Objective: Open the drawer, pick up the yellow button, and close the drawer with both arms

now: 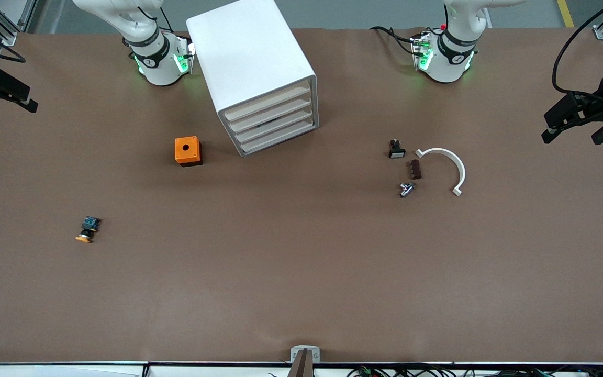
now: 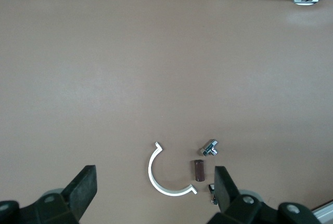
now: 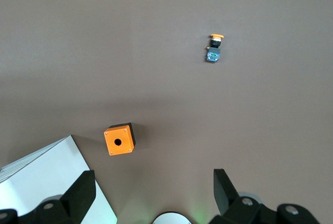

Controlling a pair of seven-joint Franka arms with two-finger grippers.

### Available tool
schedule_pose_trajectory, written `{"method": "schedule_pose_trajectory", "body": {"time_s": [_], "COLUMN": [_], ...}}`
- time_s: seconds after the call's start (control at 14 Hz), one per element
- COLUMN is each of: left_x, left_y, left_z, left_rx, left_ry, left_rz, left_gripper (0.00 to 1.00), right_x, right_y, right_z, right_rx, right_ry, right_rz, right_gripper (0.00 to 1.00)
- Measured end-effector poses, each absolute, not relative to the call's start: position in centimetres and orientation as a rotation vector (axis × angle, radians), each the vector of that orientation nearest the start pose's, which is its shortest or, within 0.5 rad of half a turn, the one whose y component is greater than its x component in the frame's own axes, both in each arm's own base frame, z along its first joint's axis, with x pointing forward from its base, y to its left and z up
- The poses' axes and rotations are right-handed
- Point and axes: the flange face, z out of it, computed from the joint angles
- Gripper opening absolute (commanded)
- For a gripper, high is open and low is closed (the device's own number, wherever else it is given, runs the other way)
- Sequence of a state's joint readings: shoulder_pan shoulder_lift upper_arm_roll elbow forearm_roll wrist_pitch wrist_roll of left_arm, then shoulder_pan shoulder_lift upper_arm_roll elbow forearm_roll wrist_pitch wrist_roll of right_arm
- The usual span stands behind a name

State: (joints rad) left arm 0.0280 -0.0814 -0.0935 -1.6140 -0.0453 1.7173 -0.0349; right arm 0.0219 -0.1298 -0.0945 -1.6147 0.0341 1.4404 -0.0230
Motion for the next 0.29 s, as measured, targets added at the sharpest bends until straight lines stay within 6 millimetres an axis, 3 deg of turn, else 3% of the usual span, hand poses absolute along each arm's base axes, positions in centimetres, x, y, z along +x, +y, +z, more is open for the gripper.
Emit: {"method": "schedule_pose_trajectory", "body": {"time_s": [0.29], "left_x": [54.41], "left_y": [-4.21], "left_z": [66.31], "left_rx": [-3.175], "left_ry": [0.044], "left_rz": [-0.293], "left_gripper": [0.99], "right_x": [49.83], "right_y": [-3.70], "right_z": [66.12], "right_rx": [-3.092], "right_ry": [0.073], "right_rz": [0.066], "right_gripper": [1.00]}}
